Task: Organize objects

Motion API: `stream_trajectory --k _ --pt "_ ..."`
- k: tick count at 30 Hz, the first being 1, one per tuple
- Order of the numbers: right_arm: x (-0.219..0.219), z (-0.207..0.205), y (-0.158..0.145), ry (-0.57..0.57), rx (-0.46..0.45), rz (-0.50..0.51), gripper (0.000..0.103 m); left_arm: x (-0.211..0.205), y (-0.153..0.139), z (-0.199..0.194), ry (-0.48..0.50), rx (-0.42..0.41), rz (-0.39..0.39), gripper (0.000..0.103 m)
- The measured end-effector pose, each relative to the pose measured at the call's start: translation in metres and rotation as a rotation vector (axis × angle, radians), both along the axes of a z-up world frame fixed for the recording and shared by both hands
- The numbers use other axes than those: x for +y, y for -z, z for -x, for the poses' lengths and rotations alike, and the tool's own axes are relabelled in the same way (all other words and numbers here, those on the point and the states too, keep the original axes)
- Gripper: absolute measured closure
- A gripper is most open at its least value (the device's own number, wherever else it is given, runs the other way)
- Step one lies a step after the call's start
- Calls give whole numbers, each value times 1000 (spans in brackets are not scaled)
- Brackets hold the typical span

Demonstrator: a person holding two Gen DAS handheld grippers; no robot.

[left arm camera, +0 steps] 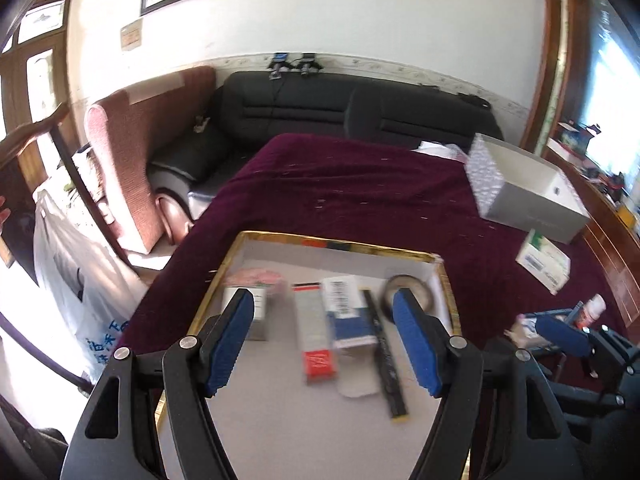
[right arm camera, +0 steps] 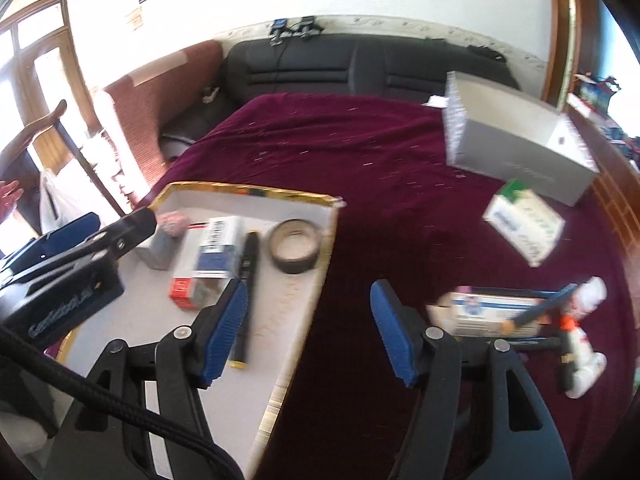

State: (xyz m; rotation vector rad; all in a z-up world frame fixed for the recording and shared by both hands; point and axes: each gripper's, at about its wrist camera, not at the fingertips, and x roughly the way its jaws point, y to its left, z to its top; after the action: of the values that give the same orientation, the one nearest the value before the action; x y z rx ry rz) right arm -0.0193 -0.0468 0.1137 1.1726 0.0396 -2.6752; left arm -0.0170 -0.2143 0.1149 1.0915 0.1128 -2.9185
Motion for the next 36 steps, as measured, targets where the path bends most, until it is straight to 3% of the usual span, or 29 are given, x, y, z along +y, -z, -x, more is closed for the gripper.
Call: stream_trajectory --k 9,18,24,26,29,33,36 --pt "84 -10 2 125 23 -121 35 103 7 -7 173 -28 0 37" --pt "206 -10 25 282 -53 -60 36 209 45 -20 359 -112 96 37" --pt "242 -11 31 330 -62 -25 36 225 72 -17 367 -184 112 37" --pt "246 -10 33 337 -64 -19 36 223 82 -15 367 -238 61 37" --pt "249 -9 35 340 -65 -15 36 219 86 -15 354 -218 0 36" --pt "254 -12 37 340 -67 16 36 234 81 -25 410 -198 50 36" --pt "257 -14 38 345 -72 33 36 261 86 -41 443 -153 229 35"
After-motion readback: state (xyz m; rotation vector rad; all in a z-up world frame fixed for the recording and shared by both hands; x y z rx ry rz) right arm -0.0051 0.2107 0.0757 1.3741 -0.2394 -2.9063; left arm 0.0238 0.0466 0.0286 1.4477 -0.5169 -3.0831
